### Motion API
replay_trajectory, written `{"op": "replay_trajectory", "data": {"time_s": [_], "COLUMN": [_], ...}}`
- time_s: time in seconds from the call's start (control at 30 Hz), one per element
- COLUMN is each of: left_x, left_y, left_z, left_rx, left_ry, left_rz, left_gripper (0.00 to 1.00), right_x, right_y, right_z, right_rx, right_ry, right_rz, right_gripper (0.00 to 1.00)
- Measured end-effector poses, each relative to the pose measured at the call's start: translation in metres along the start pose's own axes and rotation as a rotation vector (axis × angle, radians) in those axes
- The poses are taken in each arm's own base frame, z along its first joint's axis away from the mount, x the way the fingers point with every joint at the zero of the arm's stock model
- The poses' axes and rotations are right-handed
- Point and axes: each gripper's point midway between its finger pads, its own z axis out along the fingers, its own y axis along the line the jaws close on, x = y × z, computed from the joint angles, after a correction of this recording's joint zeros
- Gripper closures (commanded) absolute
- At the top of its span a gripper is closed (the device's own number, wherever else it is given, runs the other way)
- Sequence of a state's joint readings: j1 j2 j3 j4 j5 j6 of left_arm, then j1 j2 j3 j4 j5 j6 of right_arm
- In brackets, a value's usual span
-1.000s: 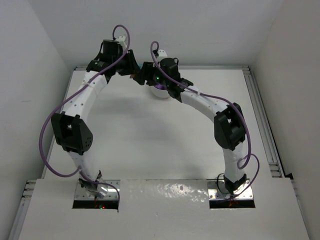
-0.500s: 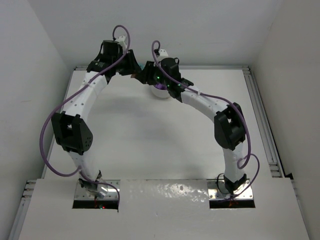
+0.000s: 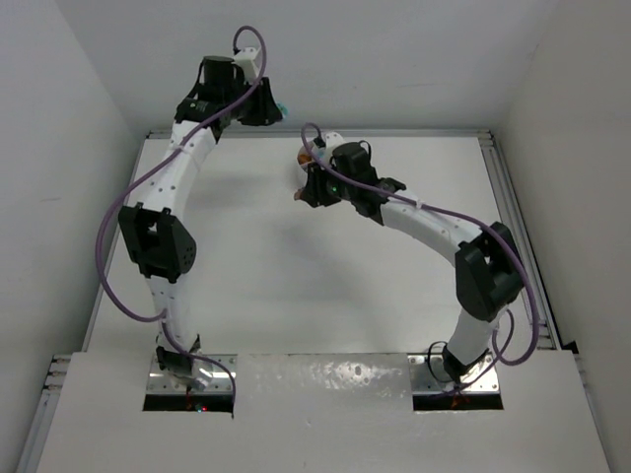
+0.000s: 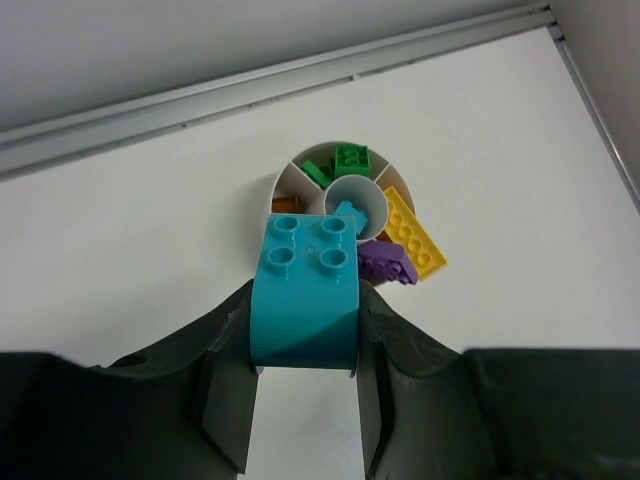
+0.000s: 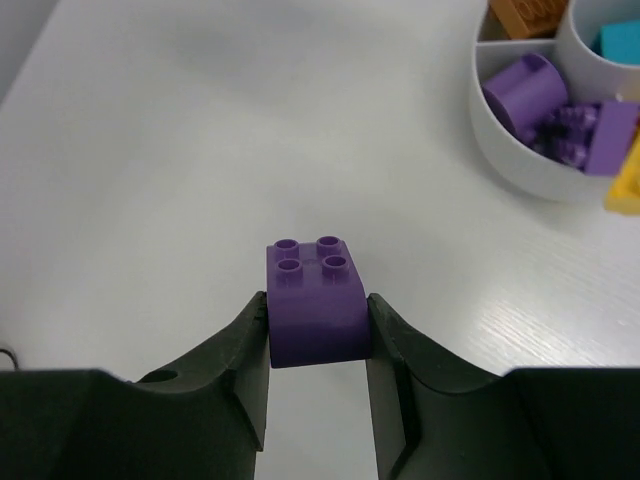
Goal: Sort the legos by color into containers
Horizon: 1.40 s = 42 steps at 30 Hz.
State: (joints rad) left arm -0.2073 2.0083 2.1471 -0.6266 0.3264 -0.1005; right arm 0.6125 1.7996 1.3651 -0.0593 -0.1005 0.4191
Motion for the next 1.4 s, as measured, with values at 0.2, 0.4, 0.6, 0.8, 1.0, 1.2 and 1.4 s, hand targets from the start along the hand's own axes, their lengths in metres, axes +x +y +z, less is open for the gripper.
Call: {"op": "replay_trajectory", "data": {"time_s": [0.2,0.4,0.6,0.8,1.0,1.2,1.4], "left_x": [0.025,0.072,0.096,0.071,0.082,0.102,0.103], "left_y": [-0.004,-0.018,-0.023,-0.023,-0.016,-0.019,-0.034], "left_z": [0.020,0.070,0.097,0.109,0.128,0.142,0.146], "left_rx": [0.074,0.099,0.074,0.024,0.005,0.013,0.028], "left_ry": [0.073,0.187,0.221,0.122,0.125,0.160,0.148], "left_rz": [0.114,0.248,0.319,0.389,0.396,0.400,0.421], "left_gripper": [1.00,1.00,1.00,1.00,1.00,1.00,1.00], "right_x": [0.011,0.060,0.059,0.029,0.027,0.028,0.033], "right_y": [-0.021,-0.076,-0.108,-0.102,-0.105,-0.107,-0.108], "right_z": [-0.030,-0.054,-0.080,-0.092,-0.096,-0.096,-0.096], "right_rx": [0.085,0.206,0.333,0.353,0.373,0.383,0.388], "right_ry": [0.039,0.172,0.194,0.122,0.114,0.116,0.128], "right_rz": [-0.072,0.004,0.018,-0.019,-0.021,-0.018,-0.016], "right_gripper": [1.00,1.00,1.00,1.00,1.00,1.00,1.00]}}
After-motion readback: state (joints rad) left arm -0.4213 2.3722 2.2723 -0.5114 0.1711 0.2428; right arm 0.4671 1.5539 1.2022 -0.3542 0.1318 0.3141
